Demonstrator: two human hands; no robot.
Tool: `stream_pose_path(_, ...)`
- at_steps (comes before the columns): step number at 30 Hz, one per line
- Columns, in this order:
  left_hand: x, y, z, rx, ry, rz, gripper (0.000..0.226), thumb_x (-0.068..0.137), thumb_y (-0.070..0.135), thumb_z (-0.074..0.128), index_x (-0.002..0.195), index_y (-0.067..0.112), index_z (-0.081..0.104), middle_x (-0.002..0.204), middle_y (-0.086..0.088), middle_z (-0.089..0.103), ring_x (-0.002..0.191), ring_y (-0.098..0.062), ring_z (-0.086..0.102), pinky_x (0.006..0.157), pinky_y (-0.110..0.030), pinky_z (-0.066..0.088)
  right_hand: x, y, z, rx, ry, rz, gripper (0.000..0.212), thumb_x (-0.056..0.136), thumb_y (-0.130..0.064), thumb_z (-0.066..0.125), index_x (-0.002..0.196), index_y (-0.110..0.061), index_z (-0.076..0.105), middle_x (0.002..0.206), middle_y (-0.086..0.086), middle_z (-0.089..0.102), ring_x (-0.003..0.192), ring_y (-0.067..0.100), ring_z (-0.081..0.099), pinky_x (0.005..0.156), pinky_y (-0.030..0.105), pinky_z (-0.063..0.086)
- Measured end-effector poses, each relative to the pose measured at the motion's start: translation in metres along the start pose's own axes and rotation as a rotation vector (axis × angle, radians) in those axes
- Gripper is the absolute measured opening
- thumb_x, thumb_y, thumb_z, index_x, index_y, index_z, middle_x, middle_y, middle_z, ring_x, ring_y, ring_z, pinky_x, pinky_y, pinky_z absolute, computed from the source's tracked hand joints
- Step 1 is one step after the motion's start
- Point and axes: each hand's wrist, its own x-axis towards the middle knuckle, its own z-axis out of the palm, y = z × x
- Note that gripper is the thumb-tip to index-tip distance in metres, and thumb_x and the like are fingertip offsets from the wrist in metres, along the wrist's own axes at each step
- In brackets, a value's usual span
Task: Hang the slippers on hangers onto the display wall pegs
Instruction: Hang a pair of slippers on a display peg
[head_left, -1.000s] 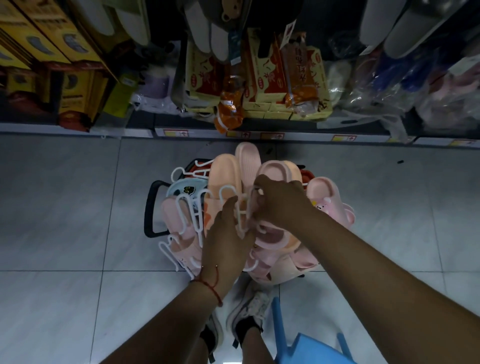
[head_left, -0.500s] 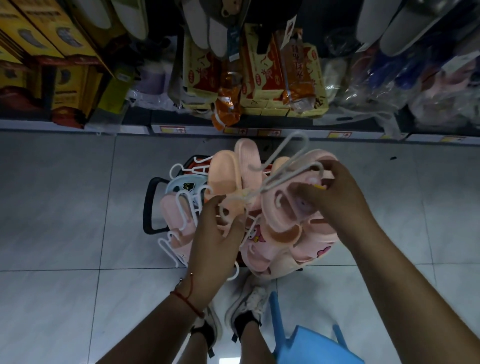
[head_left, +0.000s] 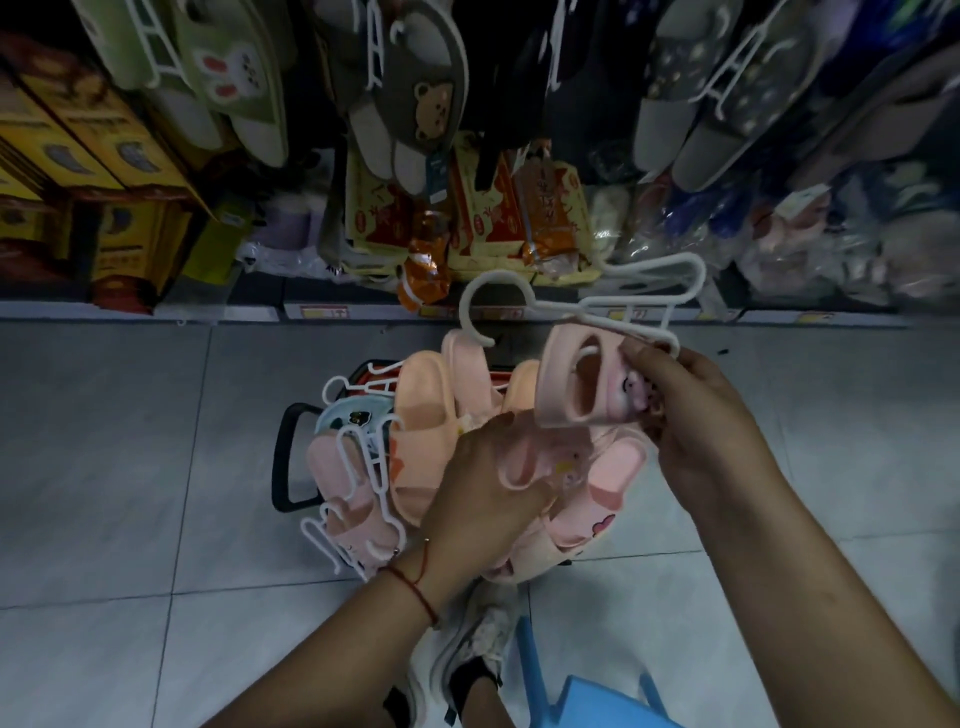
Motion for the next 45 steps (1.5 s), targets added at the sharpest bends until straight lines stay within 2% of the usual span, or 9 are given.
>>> stream_pose_path(10, -0.053, 0.147, -0.042, 0.256, 0.169, 0.247, 0.082, 0.075, 0.062, 0.063, 0.146, 0.041, 0.029, 0.151, 0.014, 0.026, 0.14, -0.011, 0.027, 0.115, -0.037, 0.032, -0.094, -0.104, 0.027, 0.427, -0.033, 0.122, 0.033, 0.091, -0.031, 0.067, 0.117, -0.011, 0.073, 0.104, 0.01, 0.077, 0.087, 0.02, 0.075, 0.074, 0.031, 0.059)
stream_pose_path(13, -0.087, 0.216, -0.067, 0.203, 0.186, 0.382, 0.085, 0.071, 0.069, 0.061, 0.146, 0.046, 0.027, 0.145, 0.021, 0.035, 0.137, -0.006, 0.033, 0.113, -0.042, 0.037, -0.142, -0.152, 0.039, 0.547, -0.047, 0.129, 0.035, 0.091, -0.034, 0.066, 0.115, -0.009, 0.073, 0.105, 0.014, 0.076, 0.098, 0.028, 0.072, 0.094, 0.043, 0.055)
stream_pose_path(17, -0.114, 0.297, -0.093, -0.311, 0.157, 0.442, 0.079, 0.072, 0.045, 0.085, 0.139, 0.036, 0.045, 0.127, 0.005, 0.066, 0.114, -0.01, 0.066, 0.097, -0.037, 0.055, -0.21, -0.205, 0.057, 0.678, -0.168, 0.114, 0.028, 0.095, -0.03, 0.063, 0.103, -0.005, 0.073, 0.091, 0.016, 0.077, 0.083, 0.026, 0.075, 0.076, 0.037, 0.062)
stream_pose_path(19, -0.127, 0.329, -0.108, -0.386, 0.213, 0.482, 0.062, 0.078, 0.028, 0.087, 0.13, 0.023, 0.054, 0.114, 0.002, 0.072, 0.104, -0.012, 0.071, 0.089, -0.034, 0.058, -0.239, -0.224, 0.063, 0.684, -0.22, 0.067, 0.032, 0.094, -0.029, 0.064, 0.111, -0.002, 0.072, 0.104, 0.019, 0.075, 0.099, 0.029, 0.073, 0.088, 0.04, 0.057)
stream_pose_path(24, -0.149, 0.389, -0.142, -0.498, 0.276, 0.558, 0.038, 0.08, 0.016, 0.083, 0.112, 0.013, 0.064, 0.1, 0.001, 0.077, 0.096, -0.015, 0.073, 0.077, -0.027, 0.056, -0.284, -0.259, 0.063, 0.459, -0.379, -0.056, 0.05, 0.087, -0.047, 0.068, 0.117, -0.007, 0.073, 0.112, 0.017, 0.074, 0.107, 0.027, 0.069, 0.102, 0.037, 0.047)
stream_pose_path(30, -0.158, 0.445, -0.169, -0.549, 0.247, 0.535, 0.025, 0.09, 0.016, 0.073, 0.112, 0.006, 0.071, 0.102, -0.019, 0.075, 0.095, -0.033, 0.072, 0.084, -0.048, 0.058, -0.302, -0.299, 0.04, 0.249, -0.369, -0.168, 0.062, 0.065, -0.07, 0.059, 0.082, -0.012, 0.07, 0.069, 0.007, 0.062, 0.05, 0.014, 0.047, 0.047, 0.021, 0.034)
stream_pose_path(37, -0.154, 0.493, -0.163, -0.617, 0.251, 0.479, 0.016, 0.095, 0.015, 0.067, 0.103, 0.002, 0.071, 0.091, -0.025, 0.074, 0.074, -0.033, 0.07, 0.066, -0.041, 0.059, -0.287, -0.35, -0.014, 0.033, -0.269, -0.453, 0.041, 0.094, -0.043, 0.061, 0.101, -0.003, 0.069, 0.074, 0.005, 0.06, 0.067, 0.019, 0.053, 0.055, 0.026, 0.039)
stream_pose_path(41, -0.147, 0.519, -0.15, -0.57, 0.267, 0.495, 0.02, 0.092, 0.024, 0.071, 0.104, 0.009, 0.072, 0.094, -0.025, 0.075, 0.08, -0.037, 0.072, 0.076, -0.057, 0.058, -0.268, -0.394, -0.03, -0.144, -0.182, -0.766, 0.025, 0.094, -0.047, 0.06, 0.111, -0.029, 0.061, 0.1, -0.006, 0.067, 0.081, 0.009, 0.066, 0.075, 0.029, 0.052)
stream_pose_path(45, -0.139, 0.55, -0.132, -0.492, 0.358, 0.552, 0.018, 0.093, 0.031, 0.07, 0.1, 0.014, 0.071, 0.084, -0.015, 0.077, 0.072, -0.031, 0.074, 0.054, -0.034, 0.055, -0.244, -0.434, -0.039, -0.284, -0.274, -0.933, 0.015, 0.098, -0.045, 0.055, 0.1, -0.031, 0.061, 0.079, -0.008, 0.066, 0.067, 0.008, 0.062, 0.071, 0.038, 0.054)
